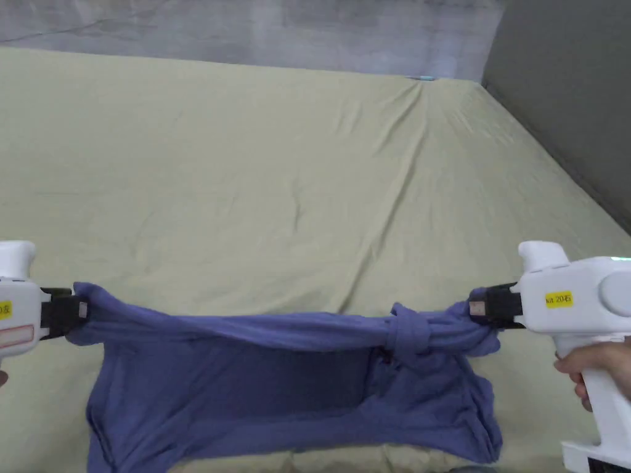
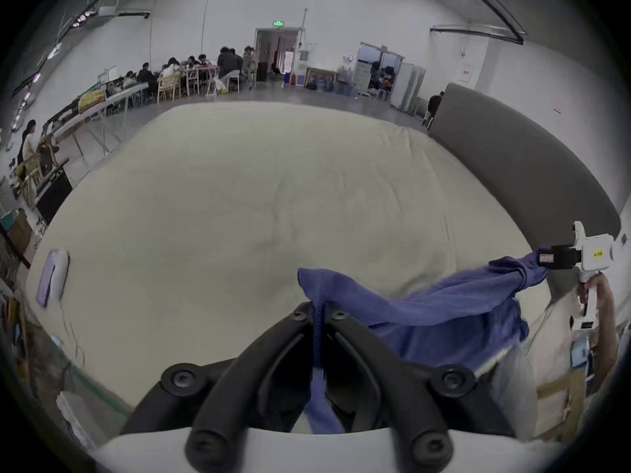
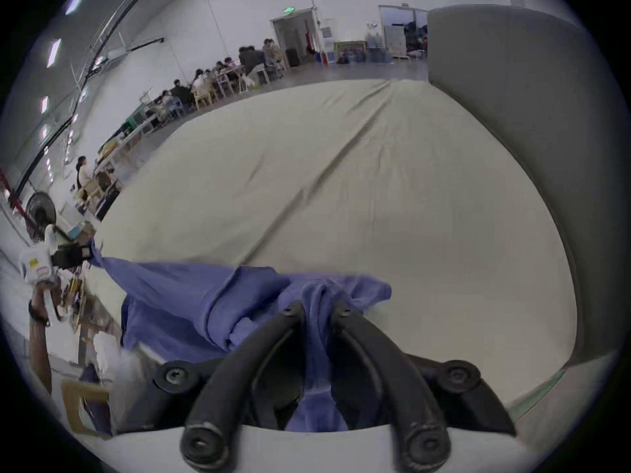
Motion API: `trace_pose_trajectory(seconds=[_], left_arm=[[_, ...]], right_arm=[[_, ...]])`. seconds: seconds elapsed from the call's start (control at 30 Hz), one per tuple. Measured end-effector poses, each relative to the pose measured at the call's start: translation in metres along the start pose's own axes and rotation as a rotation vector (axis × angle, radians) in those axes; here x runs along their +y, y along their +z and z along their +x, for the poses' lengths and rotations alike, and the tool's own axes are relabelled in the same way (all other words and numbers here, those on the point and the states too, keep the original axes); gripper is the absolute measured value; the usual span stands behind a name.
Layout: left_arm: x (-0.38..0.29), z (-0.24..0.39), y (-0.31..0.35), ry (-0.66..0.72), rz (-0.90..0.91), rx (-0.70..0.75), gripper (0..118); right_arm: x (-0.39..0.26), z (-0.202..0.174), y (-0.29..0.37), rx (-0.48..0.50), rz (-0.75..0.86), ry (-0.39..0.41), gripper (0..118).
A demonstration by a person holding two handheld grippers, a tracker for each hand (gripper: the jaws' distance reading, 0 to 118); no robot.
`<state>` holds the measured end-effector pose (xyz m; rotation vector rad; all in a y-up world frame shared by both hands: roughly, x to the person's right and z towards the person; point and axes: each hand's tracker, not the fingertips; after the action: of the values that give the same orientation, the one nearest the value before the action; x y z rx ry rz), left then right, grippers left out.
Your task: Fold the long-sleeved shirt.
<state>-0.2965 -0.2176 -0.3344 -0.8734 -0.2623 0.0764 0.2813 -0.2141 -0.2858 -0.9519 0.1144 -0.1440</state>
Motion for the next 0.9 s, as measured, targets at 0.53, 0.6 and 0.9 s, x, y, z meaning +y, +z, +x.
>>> trace_pose_trajectory(seconds=[0.53, 0.6, 0.9], left_arm=[[-0.094, -0.003, -0.047, -0.009, -0.284, 0.027, 0], [-0.096, -0.003, -0.042, 0.036, -0.235, 0.014, 0], [-0.026, 0.015, 0.024, 0.067, 0.042, -0.053, 115]], right_arm=[[-0.086, 0.005, -0.058, -0.104, -0.272, 0.094, 9], [-0.082, 0.008, -0.053, -0.105, -0.247, 0.065, 10], [-0.008, -0.021, 0.029, -0.171, 0.118, 0.049, 85]])
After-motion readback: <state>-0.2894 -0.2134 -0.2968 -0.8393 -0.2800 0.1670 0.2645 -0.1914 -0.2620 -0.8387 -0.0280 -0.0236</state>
